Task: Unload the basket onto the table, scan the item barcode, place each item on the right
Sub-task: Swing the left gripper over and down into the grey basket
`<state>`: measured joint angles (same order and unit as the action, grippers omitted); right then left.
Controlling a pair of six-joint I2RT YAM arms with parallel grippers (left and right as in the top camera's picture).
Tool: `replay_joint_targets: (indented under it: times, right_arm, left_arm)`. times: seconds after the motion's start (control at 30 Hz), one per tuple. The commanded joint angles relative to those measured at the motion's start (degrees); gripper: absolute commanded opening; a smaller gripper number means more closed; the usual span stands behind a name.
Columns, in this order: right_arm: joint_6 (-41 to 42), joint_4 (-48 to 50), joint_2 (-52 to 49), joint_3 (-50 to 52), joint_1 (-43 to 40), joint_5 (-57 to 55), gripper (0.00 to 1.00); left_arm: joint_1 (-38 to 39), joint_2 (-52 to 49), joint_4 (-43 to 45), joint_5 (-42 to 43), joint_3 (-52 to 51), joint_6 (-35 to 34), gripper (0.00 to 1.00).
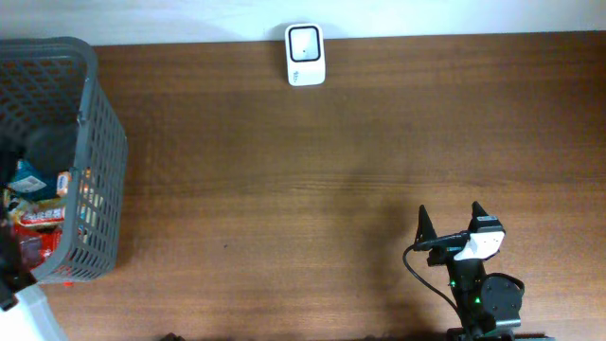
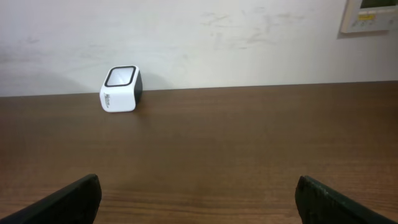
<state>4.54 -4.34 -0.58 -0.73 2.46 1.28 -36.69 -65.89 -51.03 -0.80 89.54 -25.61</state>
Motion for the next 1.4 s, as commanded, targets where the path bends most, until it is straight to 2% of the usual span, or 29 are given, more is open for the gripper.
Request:
replay_joint_targets:
  times: [0.0,0.17,0.23,0.27,0.4,0.5,0.8,0.93,1.27,1.37]
  right_arm:
    - [0.2,-0.22,0.37,0.42,0.07,-0.48,0.98]
    - [0.2,-0.22,0.37,0.42,0.04,-0.48,0.99]
    - [0.2,-0.22,0.37,0.42,0.04,-0.48,0.98]
    - [0.2,-0.22,0.37,0.42,0.04,-0.46,0.98]
    - [0.17,-0.22,0.37,0.42,0.07,-0.48,0.98]
    - [0.2,-0.22,0.37,0.42,0.04,-0.48,0.98]
    - [0.2,-0.22,0.37,0.42,0.07,-0.48,0.98]
    - [0.2,-0.22,0.37,0.42,0.04,-0.46,0.98]
    - [0.2,-0.22,0.37,0.42,0.04,-0.48,0.98]
    - [0.2,-0.22,0.37,0.42,0.07,-0.46,0.98]
  left_arm:
    - [-0.72,-0.9,-2.62,3.98,0.5,-1.99,0.99]
    - [-0.72,-3.65,-3.52,4.22,0.5,-1.99,0.99]
    - [-0.72,-6.29,-3.96,3.39,0.5,-2.19,0.99]
    - [-0.72,-9.42,-4.39,3.63,0.5,-5.38,0.99]
    - [-0.72,-16.33,-5.68,4.96,0.52,-5.86,0.99]
    - [-0.72,-19.54,-7.45,-1.55,0.52,-5.92,0.99]
    - [1.09,-20.04,-9.14,-4.0,0.52,-6.73,0.99]
    - [4.76,-20.22,-10.16,-12.04,0.52,-7.98,1.0]
    - [5.31,-24.9,-12.2,-12.85,0.52,-9.18,0.99]
    - [5.31,-25.18,-15.23,-18.1,0.5,-12.76,0.99]
